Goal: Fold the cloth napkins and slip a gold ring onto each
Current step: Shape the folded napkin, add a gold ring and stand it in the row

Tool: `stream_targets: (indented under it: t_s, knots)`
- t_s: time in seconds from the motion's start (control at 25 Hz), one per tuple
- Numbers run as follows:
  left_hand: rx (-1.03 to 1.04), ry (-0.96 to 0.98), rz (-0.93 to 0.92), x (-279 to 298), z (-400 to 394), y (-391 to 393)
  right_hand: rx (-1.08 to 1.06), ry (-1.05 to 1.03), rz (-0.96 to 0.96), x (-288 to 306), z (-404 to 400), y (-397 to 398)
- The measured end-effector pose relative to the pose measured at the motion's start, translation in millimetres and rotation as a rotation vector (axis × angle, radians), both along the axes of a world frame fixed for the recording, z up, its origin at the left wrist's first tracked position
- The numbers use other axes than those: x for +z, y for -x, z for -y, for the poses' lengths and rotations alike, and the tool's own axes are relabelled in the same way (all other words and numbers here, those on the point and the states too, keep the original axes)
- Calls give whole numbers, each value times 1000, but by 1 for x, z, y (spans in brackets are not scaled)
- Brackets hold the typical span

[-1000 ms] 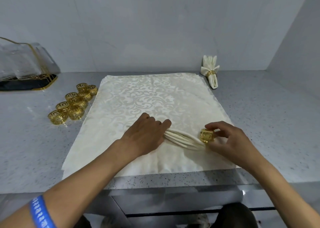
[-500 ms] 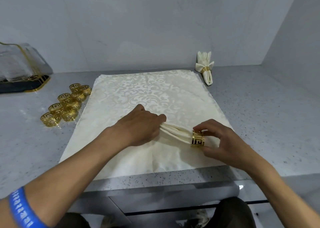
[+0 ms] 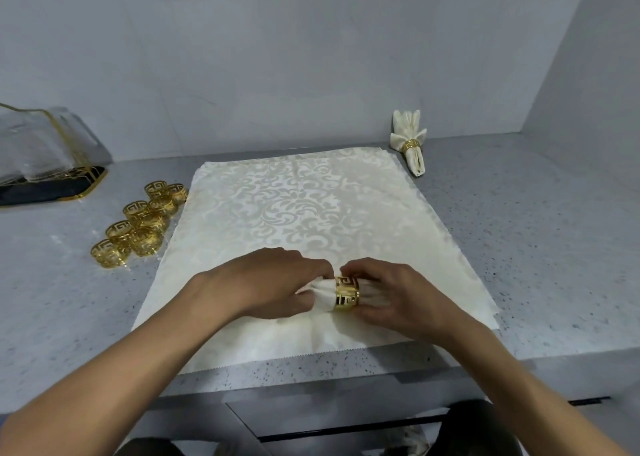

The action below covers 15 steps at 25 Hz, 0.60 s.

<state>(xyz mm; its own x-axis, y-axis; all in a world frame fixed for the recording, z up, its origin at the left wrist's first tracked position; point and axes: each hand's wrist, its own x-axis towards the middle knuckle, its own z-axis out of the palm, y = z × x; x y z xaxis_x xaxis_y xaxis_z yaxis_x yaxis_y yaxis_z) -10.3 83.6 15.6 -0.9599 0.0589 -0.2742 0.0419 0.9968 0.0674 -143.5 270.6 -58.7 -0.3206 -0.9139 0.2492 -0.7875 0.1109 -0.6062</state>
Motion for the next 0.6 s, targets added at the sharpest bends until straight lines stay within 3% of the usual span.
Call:
stream_targets:
  t_s: [0.16,0.36,0.6]
  knots:
    - [-12,184,-104,-4,6,-15,-58,0,-97,-2,-11,13]
    - [75,72,-144,-9,10,-20,-18,22,-339,-5,-1,6]
    - [17,183,-252,-8,-19,-14,-60,44,-257,-5,-1,0]
